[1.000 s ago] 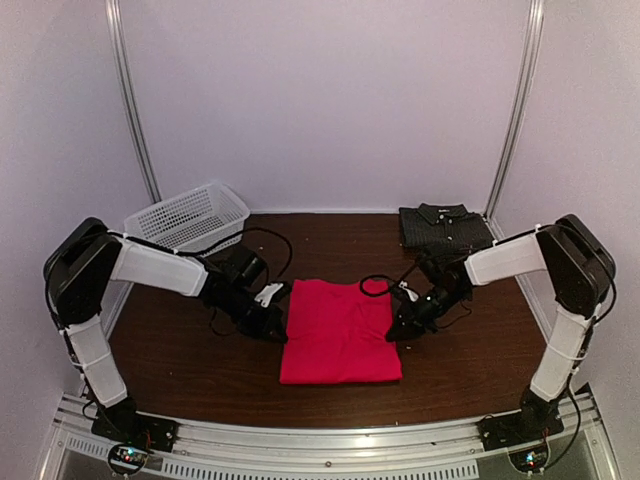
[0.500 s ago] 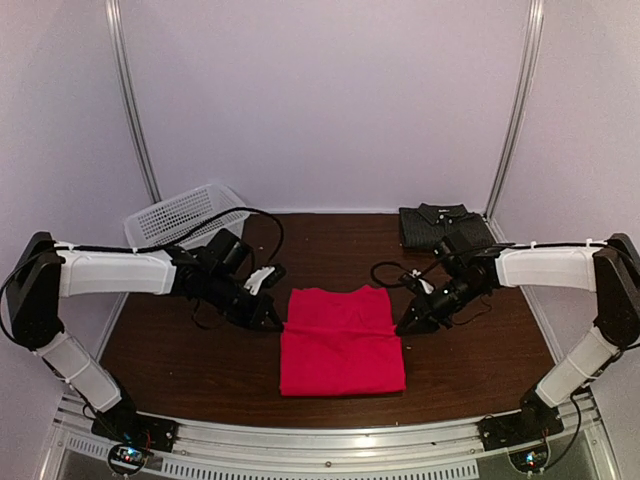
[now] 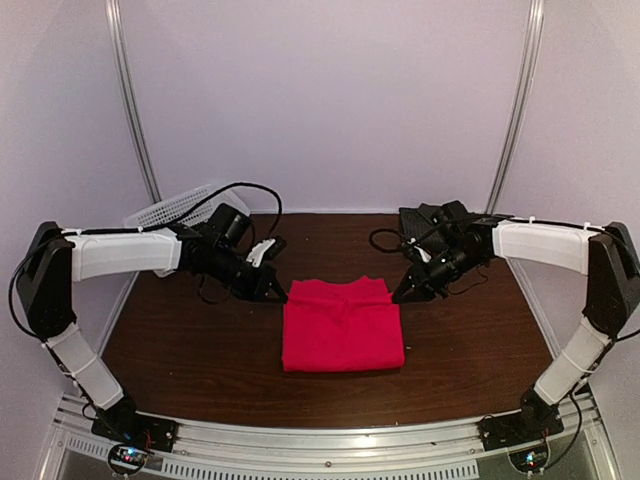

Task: Fold and stack the mixed laundry pile
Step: Fold the 2/3-rectangle-folded T-shirt at the center of the board.

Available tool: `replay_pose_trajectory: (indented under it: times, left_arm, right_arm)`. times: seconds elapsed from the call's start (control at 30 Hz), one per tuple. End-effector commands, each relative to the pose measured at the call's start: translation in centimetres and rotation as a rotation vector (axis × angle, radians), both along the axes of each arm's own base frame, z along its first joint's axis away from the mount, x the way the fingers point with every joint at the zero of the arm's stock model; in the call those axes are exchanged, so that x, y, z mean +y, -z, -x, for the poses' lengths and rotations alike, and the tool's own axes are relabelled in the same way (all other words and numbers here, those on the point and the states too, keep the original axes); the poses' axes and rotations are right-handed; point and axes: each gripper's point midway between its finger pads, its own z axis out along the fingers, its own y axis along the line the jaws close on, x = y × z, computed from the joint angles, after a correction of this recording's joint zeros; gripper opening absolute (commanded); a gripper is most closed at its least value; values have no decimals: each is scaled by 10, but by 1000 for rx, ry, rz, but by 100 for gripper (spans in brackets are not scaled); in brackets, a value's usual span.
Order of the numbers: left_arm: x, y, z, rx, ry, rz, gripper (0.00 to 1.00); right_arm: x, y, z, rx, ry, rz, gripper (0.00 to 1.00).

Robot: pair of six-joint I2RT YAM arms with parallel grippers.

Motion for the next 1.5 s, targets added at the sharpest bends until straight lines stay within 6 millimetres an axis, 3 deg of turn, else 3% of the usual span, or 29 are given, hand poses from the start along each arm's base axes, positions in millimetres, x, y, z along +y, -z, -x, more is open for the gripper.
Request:
replay_pose_trajectory:
  times: [0.0, 0.3, 0.4, 0.5, 0.6, 0.77, 0.9, 1.03, 1.27, 1.47]
  left_arm:
    - [-3, -10, -29, -45, -1, 30, 0]
    - [-16, -11, -86, -75, -42, 56, 0]
    - [-14, 1, -110, -73, -84, 47, 0]
    - [-15, 25, -126, -34, -94, 32, 0]
    - [-15, 57, -129, 3, -82, -10, 0]
    - [-5, 97, -128, 40, -88, -89, 0]
    - [0, 117, -116, 73, -73, -116, 0]
    - [-1, 124, -83, 89, -12, -131, 0]
    - [-3, 116, 6, 86, 103, -159, 0]
    - [20, 106, 75, 104, 147, -172, 0]
  right_arm:
    - [0, -11, -27, -39, -2, -25, 0]
    - [1, -7, -92, -63, 45, -54, 0]
    - [2, 1, -115, -66, 68, -66, 0]
    - [1, 25, -135, -49, 96, -60, 0]
    - [4, 55, -147, -13, 97, -40, 0]
    - [2, 101, -145, 46, 100, -9, 0]
    - [-6, 126, -129, 80, 91, 30, 0]
    - [-7, 131, -100, 98, 61, 42, 0]
    - [-14, 119, -12, 140, -4, 63, 0]
    - [-31, 102, 78, 212, -37, 69, 0]
